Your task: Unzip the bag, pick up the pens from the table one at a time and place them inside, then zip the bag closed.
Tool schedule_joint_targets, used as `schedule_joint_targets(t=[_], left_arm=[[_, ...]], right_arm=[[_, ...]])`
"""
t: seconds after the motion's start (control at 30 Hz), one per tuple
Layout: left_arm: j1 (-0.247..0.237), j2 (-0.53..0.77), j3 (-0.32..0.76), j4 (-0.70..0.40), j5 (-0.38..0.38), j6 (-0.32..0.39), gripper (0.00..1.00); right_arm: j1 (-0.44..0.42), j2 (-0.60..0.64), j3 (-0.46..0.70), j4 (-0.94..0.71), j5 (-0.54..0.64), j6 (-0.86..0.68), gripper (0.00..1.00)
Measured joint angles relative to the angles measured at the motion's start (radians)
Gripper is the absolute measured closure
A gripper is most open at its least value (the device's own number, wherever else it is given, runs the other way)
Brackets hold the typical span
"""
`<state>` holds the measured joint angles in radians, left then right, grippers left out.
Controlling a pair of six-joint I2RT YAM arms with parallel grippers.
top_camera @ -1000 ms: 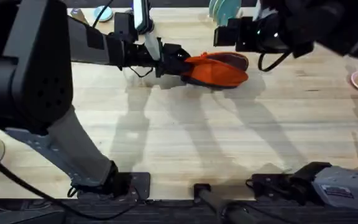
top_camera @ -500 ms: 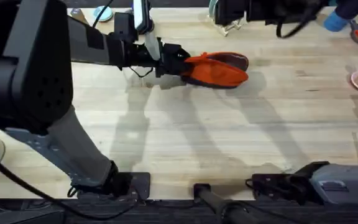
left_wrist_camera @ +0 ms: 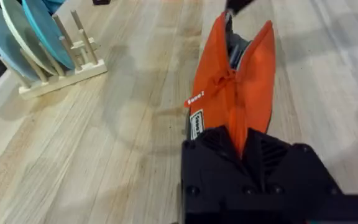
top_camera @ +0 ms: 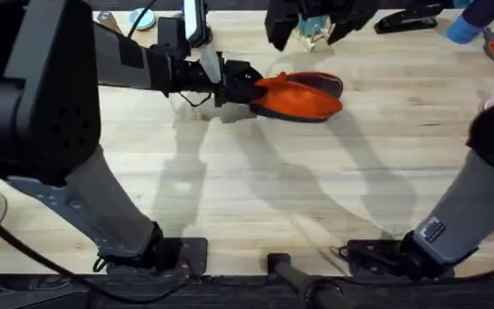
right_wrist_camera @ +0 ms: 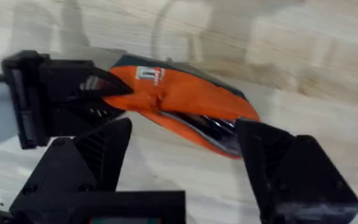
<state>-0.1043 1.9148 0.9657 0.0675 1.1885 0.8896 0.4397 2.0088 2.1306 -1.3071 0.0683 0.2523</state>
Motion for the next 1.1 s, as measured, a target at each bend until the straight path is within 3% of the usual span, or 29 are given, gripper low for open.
schedule_joint_targets(t=[0.3, 1.1], left_arm=[[0.000, 0.000, 0.000, 0.000, 0.000, 0.000, 0.959], [0.000, 0.000, 0.000, 0.000, 0.000, 0.000, 0.959]], right_arm=[[0.000, 0.015, 0.017, 0.037, -0.062, -0.022, 0.005], [0.000, 0.016, 0.017, 0.076, -0.069, -0.022, 0.006]])
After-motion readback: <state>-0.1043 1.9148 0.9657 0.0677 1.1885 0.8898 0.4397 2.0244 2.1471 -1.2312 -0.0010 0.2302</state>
